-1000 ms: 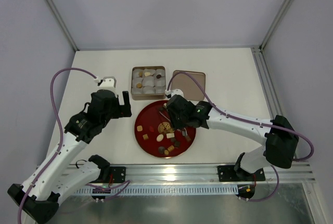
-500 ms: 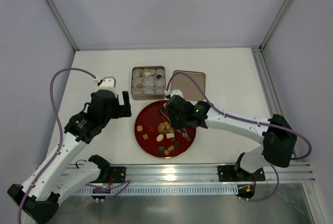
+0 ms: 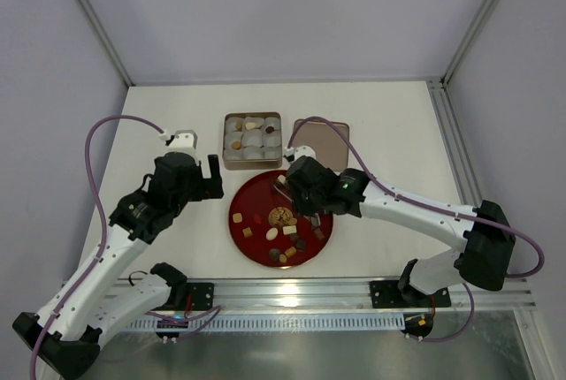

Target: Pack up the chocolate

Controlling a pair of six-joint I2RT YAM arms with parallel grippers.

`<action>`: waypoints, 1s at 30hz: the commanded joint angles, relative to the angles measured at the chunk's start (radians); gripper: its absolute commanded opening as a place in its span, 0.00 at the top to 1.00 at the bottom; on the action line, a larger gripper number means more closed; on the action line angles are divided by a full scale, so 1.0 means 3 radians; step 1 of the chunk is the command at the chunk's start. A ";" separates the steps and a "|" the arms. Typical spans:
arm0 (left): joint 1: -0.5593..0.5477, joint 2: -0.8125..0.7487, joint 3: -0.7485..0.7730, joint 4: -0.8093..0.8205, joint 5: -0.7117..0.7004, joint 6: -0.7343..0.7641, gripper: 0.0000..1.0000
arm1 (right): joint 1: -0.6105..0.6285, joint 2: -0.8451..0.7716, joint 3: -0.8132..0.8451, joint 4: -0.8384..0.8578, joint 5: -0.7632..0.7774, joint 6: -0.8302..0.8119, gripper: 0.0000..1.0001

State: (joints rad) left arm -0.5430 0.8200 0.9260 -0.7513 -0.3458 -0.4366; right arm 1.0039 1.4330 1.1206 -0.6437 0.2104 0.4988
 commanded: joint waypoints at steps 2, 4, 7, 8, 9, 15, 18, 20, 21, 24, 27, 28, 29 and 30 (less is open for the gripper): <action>0.0000 -0.0044 -0.0019 0.0106 -0.0029 0.0019 0.00 | -0.0012 -0.0272 0.0161 -0.0063 0.0035 -0.0037 0.69; 0.0000 -0.0039 -0.0009 0.0106 -0.0023 0.0013 0.00 | -0.0012 -0.0302 0.0161 -0.0094 0.0035 -0.0031 0.69; 0.0000 -0.0039 -0.0009 0.0106 -0.0023 0.0013 0.00 | -0.0012 -0.0354 0.0186 -0.0104 0.0030 -0.0037 0.69; 0.0000 -0.0039 -0.0009 0.0111 -0.0023 0.0013 0.00 | -0.0012 -0.0364 0.0197 -0.0104 0.0030 -0.0037 0.69; 0.0000 -0.0034 -0.0014 0.0106 -0.0018 0.0013 0.00 | -0.0012 -0.0359 0.0227 -0.0124 0.0040 -0.0047 0.69; 0.0000 -0.0049 -0.0019 0.0111 -0.0023 0.0013 0.00 | -0.0012 -0.0308 0.0258 -0.0191 0.0050 -0.0067 0.68; 0.0000 -0.0039 -0.0014 0.0106 -0.0023 0.0013 0.00 | -0.0012 -0.0313 0.0248 -0.0247 0.0091 -0.0042 0.64; 0.0000 -0.0039 -0.0014 0.0111 -0.0023 0.0008 0.00 | -0.0012 -0.0328 0.0238 -0.0273 0.0086 -0.0011 0.62; 0.0000 -0.0039 -0.0009 0.0111 -0.0023 0.0013 0.00 | -0.0007 -0.0328 0.0248 -0.0293 0.0091 -0.0006 0.62; 0.0000 -0.0034 -0.0009 0.0111 -0.0018 0.0018 0.00 | -0.0007 -0.0354 0.0222 -0.0319 0.0127 0.0035 0.62; 0.0000 -0.0033 -0.0009 0.0116 -0.0023 0.0019 0.00 | -0.0002 -0.0344 0.0233 -0.0365 0.0173 0.0071 0.62; 0.0000 -0.0039 -0.0009 0.0116 -0.0023 0.0013 0.00 | -0.0007 -0.0338 0.0222 -0.0360 0.0168 0.0071 0.62; 0.0000 -0.0044 -0.0014 0.0116 -0.0023 0.0018 0.00 | -0.0007 -0.0333 0.0217 -0.0350 0.0143 0.0076 0.62; 0.0000 -0.0044 -0.0009 0.0116 -0.0023 0.0013 0.00 | -0.0007 -0.0313 0.0202 -0.0339 0.0127 0.0086 0.62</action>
State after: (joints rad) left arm -0.5430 0.8200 0.9260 -0.7513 -0.3458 -0.4366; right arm 1.0039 1.3613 1.1599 -0.7513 0.2314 0.5068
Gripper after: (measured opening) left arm 0.996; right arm 0.387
